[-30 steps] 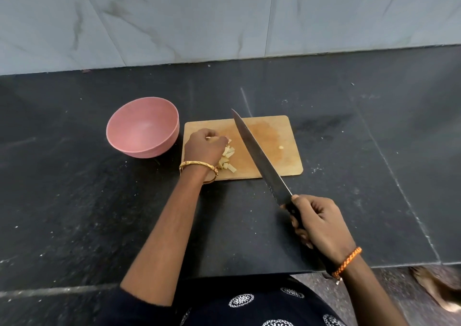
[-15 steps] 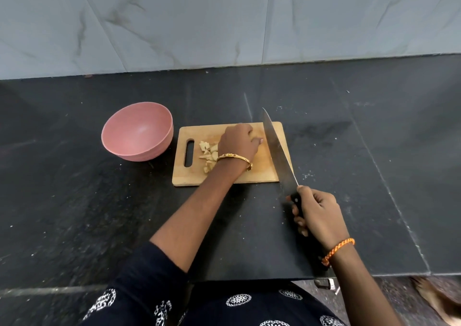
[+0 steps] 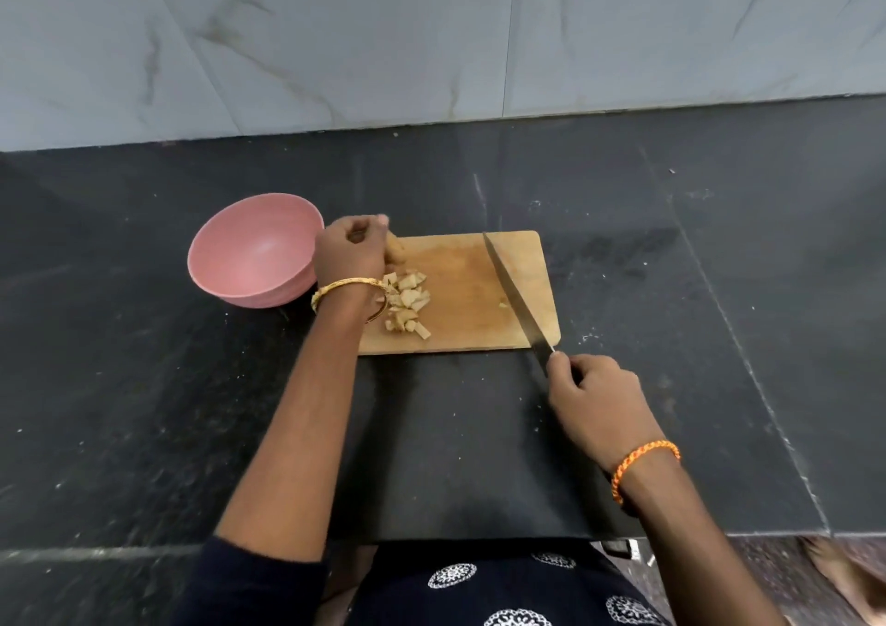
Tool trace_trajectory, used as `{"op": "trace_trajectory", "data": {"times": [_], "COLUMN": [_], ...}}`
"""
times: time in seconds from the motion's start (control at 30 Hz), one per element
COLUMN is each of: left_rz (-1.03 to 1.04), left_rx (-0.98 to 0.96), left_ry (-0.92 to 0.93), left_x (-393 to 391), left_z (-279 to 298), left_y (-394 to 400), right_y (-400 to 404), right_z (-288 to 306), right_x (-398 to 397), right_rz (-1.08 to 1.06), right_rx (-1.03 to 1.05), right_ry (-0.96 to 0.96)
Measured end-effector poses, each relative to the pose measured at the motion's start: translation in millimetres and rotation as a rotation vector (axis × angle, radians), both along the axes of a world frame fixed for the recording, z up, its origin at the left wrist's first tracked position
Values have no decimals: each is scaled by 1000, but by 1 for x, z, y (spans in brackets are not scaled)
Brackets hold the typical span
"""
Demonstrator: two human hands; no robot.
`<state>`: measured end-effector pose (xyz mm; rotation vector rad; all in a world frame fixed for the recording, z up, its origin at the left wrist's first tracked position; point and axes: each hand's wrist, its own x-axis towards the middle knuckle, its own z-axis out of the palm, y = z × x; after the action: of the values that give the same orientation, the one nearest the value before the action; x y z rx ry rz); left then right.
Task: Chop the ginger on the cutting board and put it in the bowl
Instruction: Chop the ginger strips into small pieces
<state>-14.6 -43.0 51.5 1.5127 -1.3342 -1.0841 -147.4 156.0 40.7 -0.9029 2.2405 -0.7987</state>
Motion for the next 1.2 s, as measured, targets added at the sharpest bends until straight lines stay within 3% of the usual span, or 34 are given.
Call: {"op": "trace_trajectory", "data": {"times": [0.2,0.43,0.6,0.67,0.77,0.9,1.2], "left_rz": [-27,-329,-406,-440,-428,-516,-756], "left_rx": [132,147,158,92,-173,-189,-211], "left_ry": [12,-38,-69,-184,-570,-556,-721], "left_x": [5,-31,-64,-74,-74,-62,-55], "left_z": [-2,-10,-13,-21,-34,-42,-34], "left_y": [8,28,29,30,29,26,14], "right_y": [-22,-13,-6,-4,-1,1,-20], "right_z": [3,0,-9,-9,-10,-15,-22], "right_x": [25,0,-13,-18,-23,-23,-25], "right_rz": [149,-25,-165,-201,-191,-149,-50], "right_rx": [1,-85,-128,-132,-118,-90,-65], "right_ry": [-28,-48,-113,-158,-218,-241,-218]}}
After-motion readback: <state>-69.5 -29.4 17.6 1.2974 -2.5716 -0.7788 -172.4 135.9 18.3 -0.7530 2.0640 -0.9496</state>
